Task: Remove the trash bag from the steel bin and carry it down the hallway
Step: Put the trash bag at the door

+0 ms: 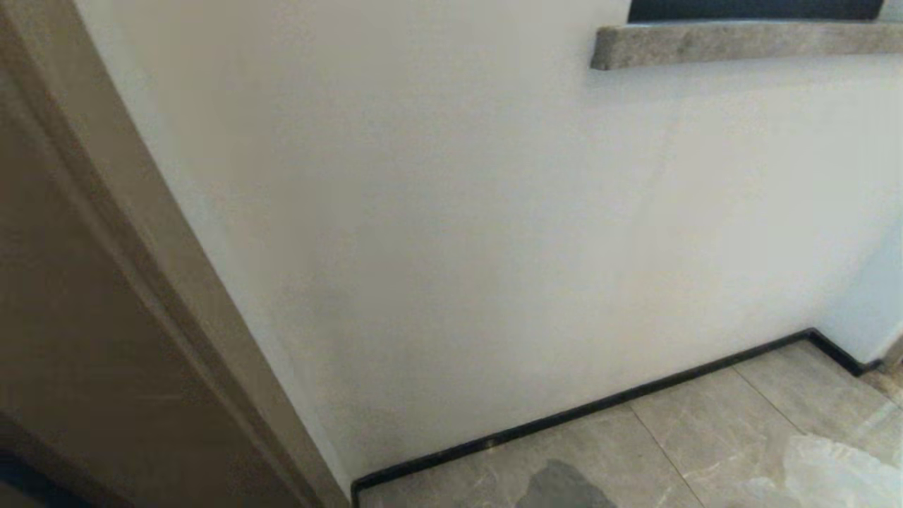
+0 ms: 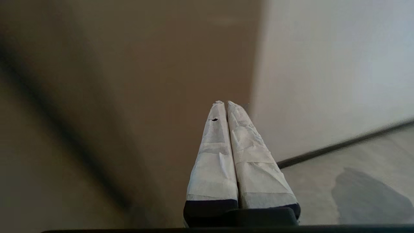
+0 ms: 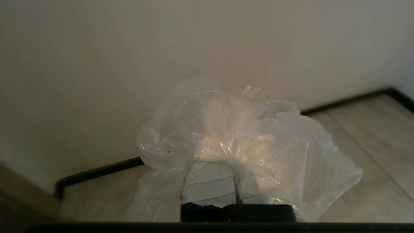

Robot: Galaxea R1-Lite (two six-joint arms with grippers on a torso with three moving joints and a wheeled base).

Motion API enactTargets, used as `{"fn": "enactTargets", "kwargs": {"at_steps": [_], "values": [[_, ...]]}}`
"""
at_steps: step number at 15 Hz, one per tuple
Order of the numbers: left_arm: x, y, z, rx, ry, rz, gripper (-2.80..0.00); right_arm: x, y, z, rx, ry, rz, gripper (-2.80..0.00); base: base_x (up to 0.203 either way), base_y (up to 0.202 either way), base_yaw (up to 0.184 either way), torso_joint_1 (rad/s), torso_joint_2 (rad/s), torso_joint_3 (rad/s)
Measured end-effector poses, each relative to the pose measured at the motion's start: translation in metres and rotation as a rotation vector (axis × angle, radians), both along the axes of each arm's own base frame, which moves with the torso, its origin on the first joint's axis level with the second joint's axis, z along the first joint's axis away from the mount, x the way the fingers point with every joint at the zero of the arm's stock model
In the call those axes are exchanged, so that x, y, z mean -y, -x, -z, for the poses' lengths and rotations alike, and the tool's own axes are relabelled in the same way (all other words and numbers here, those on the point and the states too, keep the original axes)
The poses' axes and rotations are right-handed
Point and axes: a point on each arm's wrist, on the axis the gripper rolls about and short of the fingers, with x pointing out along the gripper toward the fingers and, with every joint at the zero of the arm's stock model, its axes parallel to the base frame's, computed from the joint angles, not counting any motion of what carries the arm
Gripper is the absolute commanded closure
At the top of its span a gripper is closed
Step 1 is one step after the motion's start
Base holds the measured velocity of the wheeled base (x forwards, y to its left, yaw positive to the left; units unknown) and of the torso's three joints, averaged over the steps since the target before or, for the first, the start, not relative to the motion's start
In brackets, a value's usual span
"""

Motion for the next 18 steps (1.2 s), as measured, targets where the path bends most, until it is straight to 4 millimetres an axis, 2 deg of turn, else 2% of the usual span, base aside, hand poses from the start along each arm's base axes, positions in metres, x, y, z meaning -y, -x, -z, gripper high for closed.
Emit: {"fn": "enactTargets", "kwargs": {"at_steps": [2,18], "values": [[0.0000,0.0000,0.0000,0.000,0.000,0.000,0.00,0.0000,0.0000,0.0000,0.000,0.001,-0.001,0.00,-0.001,-0.006,0.092,0.002,0.00,0.001],[0.0000,0.0001,0.0000,-0.001,-0.016,0.001,0.00,0.0000,0.0000,-0.0002,0.001,0.000,0.000,0.00,0.000,0.000,0.000,0.000,0.00,0.000]]}}
